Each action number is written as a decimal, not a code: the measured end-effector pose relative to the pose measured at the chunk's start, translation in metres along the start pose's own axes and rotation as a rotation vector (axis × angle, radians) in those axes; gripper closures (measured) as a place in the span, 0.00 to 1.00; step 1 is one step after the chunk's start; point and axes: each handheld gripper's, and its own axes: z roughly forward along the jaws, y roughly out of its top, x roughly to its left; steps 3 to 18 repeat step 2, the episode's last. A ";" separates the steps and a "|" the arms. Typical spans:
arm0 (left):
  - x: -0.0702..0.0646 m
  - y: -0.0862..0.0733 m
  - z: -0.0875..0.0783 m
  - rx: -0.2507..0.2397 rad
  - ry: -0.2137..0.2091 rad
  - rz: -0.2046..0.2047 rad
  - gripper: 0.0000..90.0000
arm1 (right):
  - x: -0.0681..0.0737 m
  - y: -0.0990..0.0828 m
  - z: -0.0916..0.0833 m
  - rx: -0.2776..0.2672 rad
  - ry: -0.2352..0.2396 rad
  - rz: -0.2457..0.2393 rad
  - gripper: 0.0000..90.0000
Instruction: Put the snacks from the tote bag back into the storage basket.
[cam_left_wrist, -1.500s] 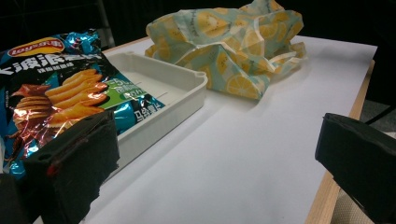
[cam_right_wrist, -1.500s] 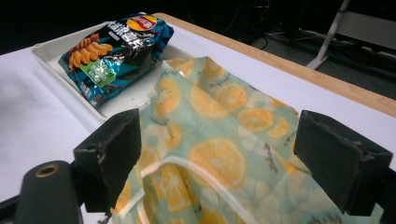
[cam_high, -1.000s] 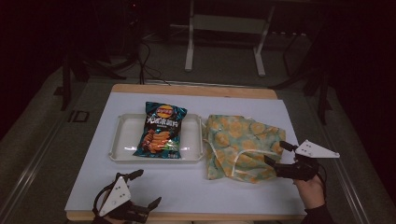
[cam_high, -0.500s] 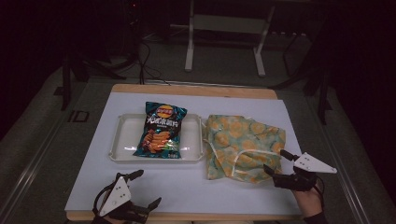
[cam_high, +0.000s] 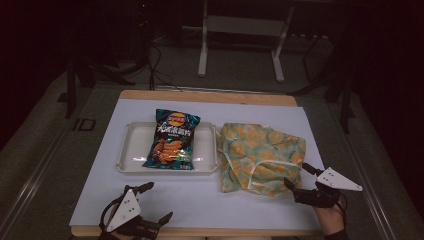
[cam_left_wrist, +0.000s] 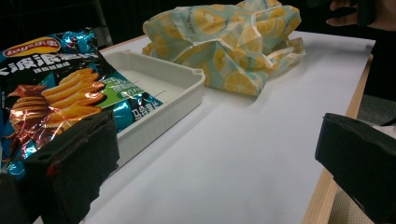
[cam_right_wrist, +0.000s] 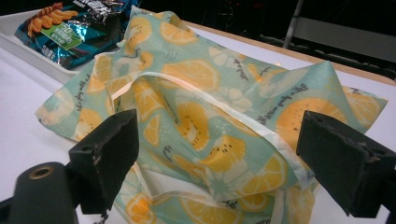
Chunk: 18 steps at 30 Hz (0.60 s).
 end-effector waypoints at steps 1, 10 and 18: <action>0.000 0.000 0.000 0.000 0.000 0.000 0.00 | 0.000 0.000 0.000 -0.001 -0.002 0.001 0.14; 0.000 0.000 0.000 -0.001 0.000 0.000 0.00 | -0.001 0.000 0.000 -0.002 -0.005 0.000 0.15; 0.000 0.000 0.000 -0.001 0.000 0.000 0.00 | -0.001 0.000 0.000 -0.002 -0.005 0.000 0.15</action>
